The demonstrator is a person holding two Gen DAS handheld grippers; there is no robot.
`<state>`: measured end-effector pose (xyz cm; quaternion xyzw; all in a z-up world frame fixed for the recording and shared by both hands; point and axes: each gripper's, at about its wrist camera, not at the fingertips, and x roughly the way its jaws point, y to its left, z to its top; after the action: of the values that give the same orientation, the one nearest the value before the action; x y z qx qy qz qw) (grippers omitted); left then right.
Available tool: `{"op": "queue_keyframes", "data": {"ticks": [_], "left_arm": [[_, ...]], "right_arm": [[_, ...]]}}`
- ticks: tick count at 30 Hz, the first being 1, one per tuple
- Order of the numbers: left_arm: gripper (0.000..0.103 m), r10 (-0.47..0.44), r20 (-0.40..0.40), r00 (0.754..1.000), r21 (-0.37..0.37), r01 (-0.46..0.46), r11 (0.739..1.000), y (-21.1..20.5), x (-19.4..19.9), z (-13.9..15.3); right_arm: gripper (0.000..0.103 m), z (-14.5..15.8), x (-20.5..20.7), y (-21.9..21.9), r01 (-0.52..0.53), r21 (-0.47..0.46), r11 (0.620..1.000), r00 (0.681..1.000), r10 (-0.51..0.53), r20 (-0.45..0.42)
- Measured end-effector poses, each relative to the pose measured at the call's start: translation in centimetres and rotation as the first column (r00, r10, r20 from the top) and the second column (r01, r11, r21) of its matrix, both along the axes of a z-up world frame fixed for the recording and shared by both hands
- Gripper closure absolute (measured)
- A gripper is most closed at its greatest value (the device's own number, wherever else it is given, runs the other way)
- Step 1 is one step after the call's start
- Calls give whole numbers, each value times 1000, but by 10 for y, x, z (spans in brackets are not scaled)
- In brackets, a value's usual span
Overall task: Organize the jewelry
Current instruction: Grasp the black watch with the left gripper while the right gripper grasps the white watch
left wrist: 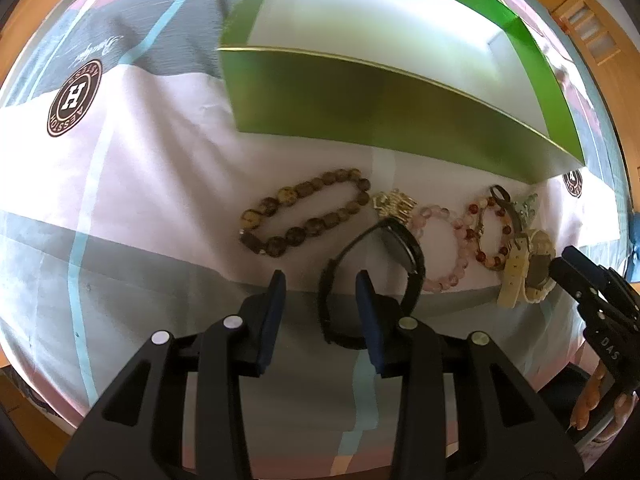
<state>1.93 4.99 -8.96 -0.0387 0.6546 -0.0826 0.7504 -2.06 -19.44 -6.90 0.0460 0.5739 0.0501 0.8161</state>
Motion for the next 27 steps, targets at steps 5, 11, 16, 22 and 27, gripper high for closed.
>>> {"op": "queue_keyframes", "data": {"ticks": [5,11,16,22,27], "left_arm": [[67,-21,-15,1000,23,21,1000,-10,3,-8],[93,-18,-5,1000,16,18,1000,-15,7,-9],[96,-26,49,998,-8,26,1000,-16,2,2],[96,-6,199,980,-20,10,1000,-13,3,42],[96,19,267,963,-23,-14,1000,-10,1,62]], "right_arm": [[63,-7,0,4,0,-33,999,1000,0,-6],[71,-17,0,11,-23,-58,998,1000,22,-20],[85,-12,-2,10,-18,-23,1000,1000,18,5],[85,6,-4,6,13,-7,1000,997,-13,79],[85,20,1,7,23,19,1000,992,-25,124]]}}
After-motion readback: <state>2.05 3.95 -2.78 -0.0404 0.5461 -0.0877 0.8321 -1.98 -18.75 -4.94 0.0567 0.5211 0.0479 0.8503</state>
